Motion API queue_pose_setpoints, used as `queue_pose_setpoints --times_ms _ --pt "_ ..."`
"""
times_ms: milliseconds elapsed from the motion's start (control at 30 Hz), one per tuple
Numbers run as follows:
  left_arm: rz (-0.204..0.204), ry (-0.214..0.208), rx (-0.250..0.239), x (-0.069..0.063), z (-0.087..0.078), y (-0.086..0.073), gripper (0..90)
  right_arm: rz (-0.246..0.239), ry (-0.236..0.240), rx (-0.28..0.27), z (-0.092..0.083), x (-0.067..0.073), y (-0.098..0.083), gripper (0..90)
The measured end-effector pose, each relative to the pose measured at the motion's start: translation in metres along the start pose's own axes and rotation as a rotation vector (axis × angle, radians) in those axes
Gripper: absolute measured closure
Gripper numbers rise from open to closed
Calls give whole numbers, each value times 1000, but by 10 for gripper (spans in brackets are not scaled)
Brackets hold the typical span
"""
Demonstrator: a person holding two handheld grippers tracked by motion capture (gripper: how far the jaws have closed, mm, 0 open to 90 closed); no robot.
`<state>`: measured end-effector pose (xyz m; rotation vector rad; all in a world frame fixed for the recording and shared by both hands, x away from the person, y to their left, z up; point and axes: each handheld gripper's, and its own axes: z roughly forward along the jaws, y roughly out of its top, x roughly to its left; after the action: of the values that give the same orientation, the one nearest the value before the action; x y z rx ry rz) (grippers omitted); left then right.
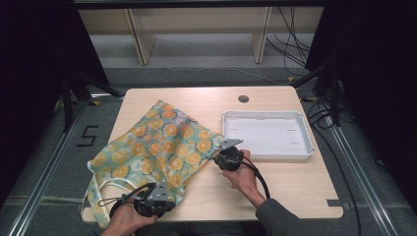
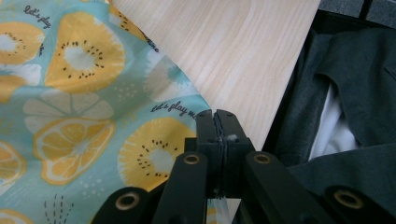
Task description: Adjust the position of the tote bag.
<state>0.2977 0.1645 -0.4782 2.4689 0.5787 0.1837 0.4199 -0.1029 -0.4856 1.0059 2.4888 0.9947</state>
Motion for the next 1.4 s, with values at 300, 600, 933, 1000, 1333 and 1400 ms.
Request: queue_pose_setpoints --times_ms 300,600,933,1000,1333,1400 --pt "-5 2 -14 1 9 9 888 7 -23 53 43 3 31 900" --pt "42 20 25 11 28 32 888 -29 -18 64 78 2 61 900" --pt "-1 75 -17 33 14 40 893 -32 59 43 71 14 88 900" --pt "5 96 -12 42 10 41 893 -31 66 42 67 16 88 900" --pt "-10 156 68 90 7 45 894 -63 131 -27 40 14 82 900" --pt "-14 147 53 88 6 48 895 -73 133 -48 36 15 78 900"
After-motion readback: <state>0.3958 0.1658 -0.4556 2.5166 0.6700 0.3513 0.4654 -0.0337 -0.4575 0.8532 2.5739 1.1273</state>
